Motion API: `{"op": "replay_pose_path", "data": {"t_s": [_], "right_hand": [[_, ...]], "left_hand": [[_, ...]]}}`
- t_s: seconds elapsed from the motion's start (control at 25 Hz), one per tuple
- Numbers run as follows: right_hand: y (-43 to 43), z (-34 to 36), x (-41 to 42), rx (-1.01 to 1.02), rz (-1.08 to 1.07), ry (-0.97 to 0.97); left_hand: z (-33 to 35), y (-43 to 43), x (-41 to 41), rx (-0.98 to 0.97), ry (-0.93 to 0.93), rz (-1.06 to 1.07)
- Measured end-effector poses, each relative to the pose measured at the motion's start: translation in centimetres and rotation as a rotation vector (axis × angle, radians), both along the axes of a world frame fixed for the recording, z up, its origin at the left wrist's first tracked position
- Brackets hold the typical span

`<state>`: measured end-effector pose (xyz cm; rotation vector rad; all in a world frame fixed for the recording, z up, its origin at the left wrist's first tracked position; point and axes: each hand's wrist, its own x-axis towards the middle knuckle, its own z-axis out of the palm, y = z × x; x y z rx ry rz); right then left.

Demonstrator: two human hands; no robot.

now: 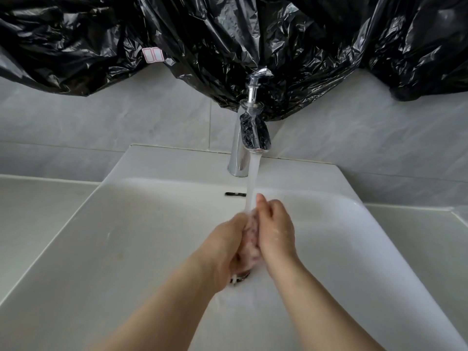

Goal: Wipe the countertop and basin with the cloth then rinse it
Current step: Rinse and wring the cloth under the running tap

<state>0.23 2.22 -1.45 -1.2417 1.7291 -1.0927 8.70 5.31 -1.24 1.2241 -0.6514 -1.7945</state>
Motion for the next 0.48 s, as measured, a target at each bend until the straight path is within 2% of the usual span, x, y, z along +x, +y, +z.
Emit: {"op": "replay_pose_path", "data": {"t_s": [0.08,0.16,0.24,0.32,0.36,0.48], "right_hand": [[-0.1,0.0,-0.4,0.217,-0.092,-0.271],[-0.1,0.1,-0.6,0.279,-0.136,-0.421],[0.2,0.2,-0.4,0.186,-0.076,-0.427],[1.1,0.5,0.2,0.056,0.09,-0.333],[1.7,0.8,0.6,-0.003,0.183,-0.259],[2.6,1.3,1.3,-0.197,0.344,-0.171]], "left_hand": [[0.5,-0.2,0.1,-0.155,0.093,-0.008],[0.7,0.1,0.4,-0.241,0.16,0.014],[0.2,-0.2,0.6,-0.232,0.045,0.114],[-0.4,-0.7,1.1,-0.207,-0.113,0.221],[-0.6,-1.0,1.3,-0.188,-0.089,0.269],[-0.3,-1.2,2.2,-0.175,0.162,0.409]]}}
